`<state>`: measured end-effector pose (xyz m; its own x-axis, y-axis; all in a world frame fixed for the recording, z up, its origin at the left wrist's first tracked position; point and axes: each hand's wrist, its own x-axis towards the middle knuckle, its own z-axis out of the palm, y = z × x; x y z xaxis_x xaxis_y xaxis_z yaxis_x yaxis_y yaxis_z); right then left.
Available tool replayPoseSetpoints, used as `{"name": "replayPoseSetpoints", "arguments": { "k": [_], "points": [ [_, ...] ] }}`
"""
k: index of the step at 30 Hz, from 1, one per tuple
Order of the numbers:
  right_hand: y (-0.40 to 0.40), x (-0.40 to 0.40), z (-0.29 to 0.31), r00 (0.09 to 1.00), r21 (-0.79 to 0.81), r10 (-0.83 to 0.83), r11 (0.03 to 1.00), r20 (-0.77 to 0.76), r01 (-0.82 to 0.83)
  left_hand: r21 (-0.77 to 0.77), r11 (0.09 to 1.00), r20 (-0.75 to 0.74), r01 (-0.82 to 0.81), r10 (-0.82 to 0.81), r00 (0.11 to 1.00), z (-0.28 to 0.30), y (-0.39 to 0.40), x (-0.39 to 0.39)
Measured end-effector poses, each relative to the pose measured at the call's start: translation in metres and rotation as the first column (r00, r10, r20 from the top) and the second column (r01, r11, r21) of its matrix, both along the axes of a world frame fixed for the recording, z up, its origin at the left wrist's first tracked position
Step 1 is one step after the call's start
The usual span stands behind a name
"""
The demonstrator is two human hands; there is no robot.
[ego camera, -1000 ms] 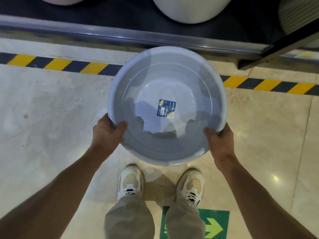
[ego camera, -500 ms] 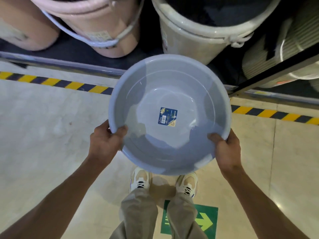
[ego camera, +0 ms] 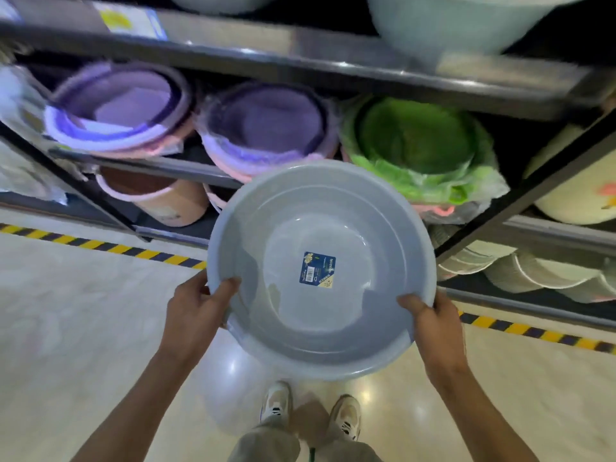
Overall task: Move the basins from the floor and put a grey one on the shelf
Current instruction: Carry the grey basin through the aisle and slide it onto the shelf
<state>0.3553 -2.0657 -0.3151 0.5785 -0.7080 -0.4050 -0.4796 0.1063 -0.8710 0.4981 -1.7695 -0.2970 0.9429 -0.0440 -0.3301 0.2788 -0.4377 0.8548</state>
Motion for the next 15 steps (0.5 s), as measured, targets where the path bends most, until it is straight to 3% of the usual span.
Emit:
{"name": "replayPoseSetpoints", "arguments": {
  "k": [7, 15],
  "points": [
    [0.000, -0.005, 0.175, 0.989, -0.080, 0.033, 0.997, 0.147, -0.021, -0.166, 0.985, 0.106, -0.050, 0.068, 0.992, 0.156, 0.004, -0.017],
    [-0.004, -0.004, 0.302, 0.941, -0.098, 0.088, 0.993, 0.327, -0.059, -0.265, 0.962, 0.207, -0.057, 0.115, 0.972, 0.275, 0.005, -0.017]
  ]
}}
